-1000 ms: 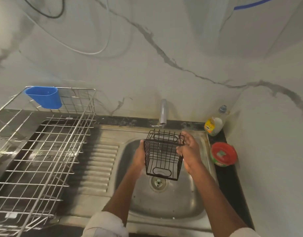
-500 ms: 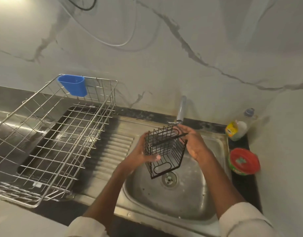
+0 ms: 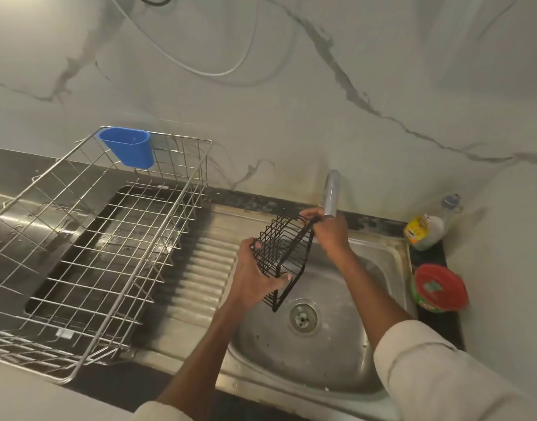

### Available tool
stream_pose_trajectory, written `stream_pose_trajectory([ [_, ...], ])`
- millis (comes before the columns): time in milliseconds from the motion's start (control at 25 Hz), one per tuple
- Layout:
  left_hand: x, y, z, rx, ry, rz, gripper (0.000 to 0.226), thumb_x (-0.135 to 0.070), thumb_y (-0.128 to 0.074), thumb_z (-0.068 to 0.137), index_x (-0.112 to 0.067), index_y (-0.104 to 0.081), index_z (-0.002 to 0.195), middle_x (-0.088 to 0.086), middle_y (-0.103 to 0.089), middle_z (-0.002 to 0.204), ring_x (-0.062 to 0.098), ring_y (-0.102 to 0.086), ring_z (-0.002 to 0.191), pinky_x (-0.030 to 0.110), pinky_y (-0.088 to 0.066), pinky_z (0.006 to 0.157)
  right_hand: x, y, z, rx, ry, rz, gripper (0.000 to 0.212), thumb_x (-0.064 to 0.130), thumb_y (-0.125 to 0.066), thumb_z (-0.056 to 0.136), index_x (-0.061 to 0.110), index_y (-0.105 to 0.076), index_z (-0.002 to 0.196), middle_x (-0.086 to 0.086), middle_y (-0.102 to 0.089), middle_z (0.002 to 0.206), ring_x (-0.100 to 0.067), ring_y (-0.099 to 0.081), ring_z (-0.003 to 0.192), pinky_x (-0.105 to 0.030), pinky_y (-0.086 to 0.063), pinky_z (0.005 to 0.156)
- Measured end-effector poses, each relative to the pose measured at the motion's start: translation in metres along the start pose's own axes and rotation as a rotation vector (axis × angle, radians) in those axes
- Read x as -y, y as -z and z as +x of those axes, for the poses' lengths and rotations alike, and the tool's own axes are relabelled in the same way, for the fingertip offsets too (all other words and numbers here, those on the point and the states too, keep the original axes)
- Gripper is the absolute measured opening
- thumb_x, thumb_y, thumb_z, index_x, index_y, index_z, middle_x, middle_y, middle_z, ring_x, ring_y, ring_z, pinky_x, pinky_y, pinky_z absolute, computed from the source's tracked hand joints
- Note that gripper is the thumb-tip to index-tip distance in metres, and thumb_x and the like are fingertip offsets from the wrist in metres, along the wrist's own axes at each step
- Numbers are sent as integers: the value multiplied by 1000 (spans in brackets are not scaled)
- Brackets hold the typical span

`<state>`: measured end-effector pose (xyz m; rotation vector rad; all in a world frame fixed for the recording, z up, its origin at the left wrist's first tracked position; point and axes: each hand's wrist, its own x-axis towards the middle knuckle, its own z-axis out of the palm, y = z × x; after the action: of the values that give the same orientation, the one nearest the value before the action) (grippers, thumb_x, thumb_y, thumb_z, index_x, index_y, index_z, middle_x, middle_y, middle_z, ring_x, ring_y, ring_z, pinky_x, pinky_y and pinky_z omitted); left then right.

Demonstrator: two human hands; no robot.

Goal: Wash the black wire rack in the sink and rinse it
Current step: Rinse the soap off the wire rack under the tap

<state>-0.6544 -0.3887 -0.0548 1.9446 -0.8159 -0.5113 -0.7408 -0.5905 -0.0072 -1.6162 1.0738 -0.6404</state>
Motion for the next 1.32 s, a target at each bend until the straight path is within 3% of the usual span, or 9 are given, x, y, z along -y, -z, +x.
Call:
stream_pose_trajectory([
  [200,4,4,-8,-56,-3,10,98,-46,-99,59,-33,-37,133,-5,-53,127,14,-56,115,32,-53,99,-4,13,-4,302,58,-97,55,-17,-54,92,26,-73,120,10,-72,125,-15,-70,108,-32,-59,91],
  [280,-1,3,-15,-81,8,10,97,-41,-100,60,-32,-37,134,-6,-50,127,13,-54,115,23,-49,96,-7,12,-3,237,46,-72,54,-17,-50,93,24,-74,119,7,-74,122,-19,-72,98,-32,-60,80],
  [400,-8,-3,-25,-123,30,-2,95,-44,-100,61,-33,-39,133,-8,-48,127,14,-52,116,28,-49,97,-10,12,-5,143,-29,53,46,-14,-54,95,23,-78,103,3,-78,107,-15,-73,104,-30,-61,91],
  [560,-20,-9,-35,-90,57,-16,96,-47,-99,60,-34,-41,135,-10,-49,129,12,-53,118,23,-49,96,-21,24,-23,111,-15,22,48,-13,-56,94,23,-76,118,1,-77,113,-13,-72,107,-28,-59,91],
  [840,-35,-30,-46,-49,136,-58,96,-63,-94,60,-41,-42,138,-23,-51,129,14,-53,124,47,-52,106,-51,54,-64,190,-123,19,56,-5,-51,100,25,-54,147,-1,-57,149,-19,-58,133,-42,-52,107],
  [960,-43,-31,-40,-64,245,-184,95,-69,-93,62,-40,-46,139,-17,-57,132,18,-57,127,51,-51,109,-66,63,-81,269,-132,-55,55,2,-51,104,23,-45,154,4,-50,153,-17,-47,142,-35,-41,112],
  [1080,-44,-24,-29,-55,423,-441,88,-79,-86,64,-44,-52,137,-4,-64,134,32,-64,125,60,-56,101,-80,70,-91,289,-134,-121,40,18,-53,108,26,-53,147,11,-56,137,-11,-54,129,-31,-43,103],
  [1200,-41,-19,-18,-3,645,-562,71,-80,-76,76,-38,-59,131,20,-69,127,39,-71,111,52,-64,86,-86,85,-88,318,-116,-225,19,33,-55,107,36,-67,121,2,-75,116,-14,-74,100,-47,-60,93],
  [1320,-33,-21,-8,106,791,-576,88,-89,-72,68,-27,-65,130,21,-72,123,38,-71,110,54,-61,91,-70,108,-86,406,-232,-173,39,54,-52,104,25,-70,123,-2,-72,123,-16,-76,94,-45,-59,89],
])
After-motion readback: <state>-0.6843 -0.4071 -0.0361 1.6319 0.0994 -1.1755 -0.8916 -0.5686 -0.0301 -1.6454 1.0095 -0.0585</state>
